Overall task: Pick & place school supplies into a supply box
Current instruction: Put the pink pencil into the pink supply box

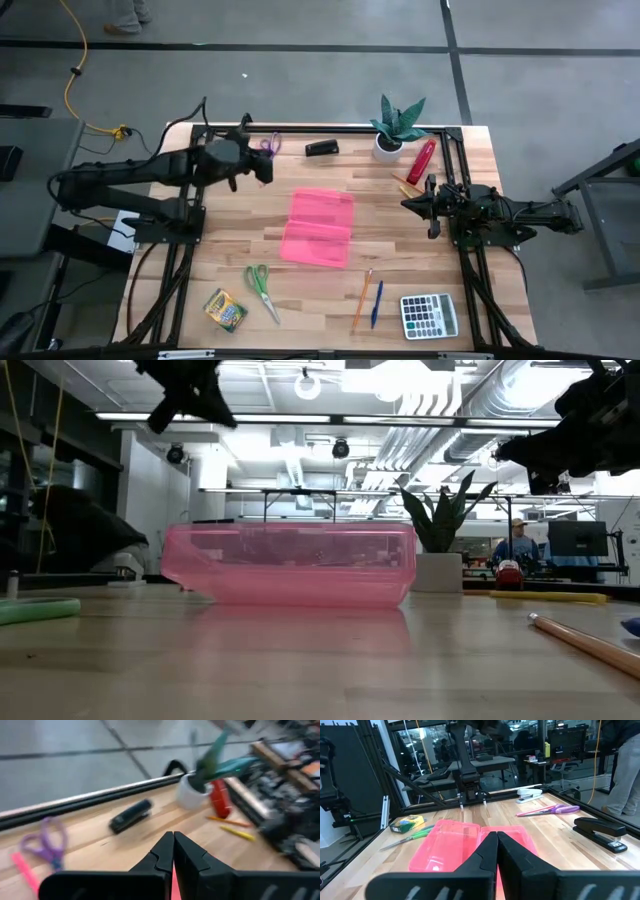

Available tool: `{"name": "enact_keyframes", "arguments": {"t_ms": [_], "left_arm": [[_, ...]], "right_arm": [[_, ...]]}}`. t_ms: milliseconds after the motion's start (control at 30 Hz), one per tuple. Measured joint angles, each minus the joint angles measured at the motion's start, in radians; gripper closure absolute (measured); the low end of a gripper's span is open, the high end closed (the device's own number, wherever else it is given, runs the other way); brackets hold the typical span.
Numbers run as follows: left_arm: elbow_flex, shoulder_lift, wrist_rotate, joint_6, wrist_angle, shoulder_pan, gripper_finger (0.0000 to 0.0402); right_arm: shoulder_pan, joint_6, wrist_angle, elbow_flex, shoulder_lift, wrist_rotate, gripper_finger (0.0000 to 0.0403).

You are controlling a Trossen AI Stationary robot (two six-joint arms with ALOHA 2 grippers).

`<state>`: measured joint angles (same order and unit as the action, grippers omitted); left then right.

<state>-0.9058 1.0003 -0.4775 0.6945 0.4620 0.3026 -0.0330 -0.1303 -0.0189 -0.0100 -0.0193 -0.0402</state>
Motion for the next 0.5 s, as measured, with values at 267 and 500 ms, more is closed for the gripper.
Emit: {"name": "enact_keyframes", "arguments": {"t_ms": [267,500], "left_arm": [[0.0,0.066,0.022,0.035,0.198,0.105,0.0401],[0.001,0.084,0.024,0.032,0.272,0.202,0.0401]], "right_arm": [[0.0,0.003,0.0,0.0,0.0,0.0,0.0402],[0.0,-0.034,-0.289,0.0,0.001,-0.058,0.0402]]}}
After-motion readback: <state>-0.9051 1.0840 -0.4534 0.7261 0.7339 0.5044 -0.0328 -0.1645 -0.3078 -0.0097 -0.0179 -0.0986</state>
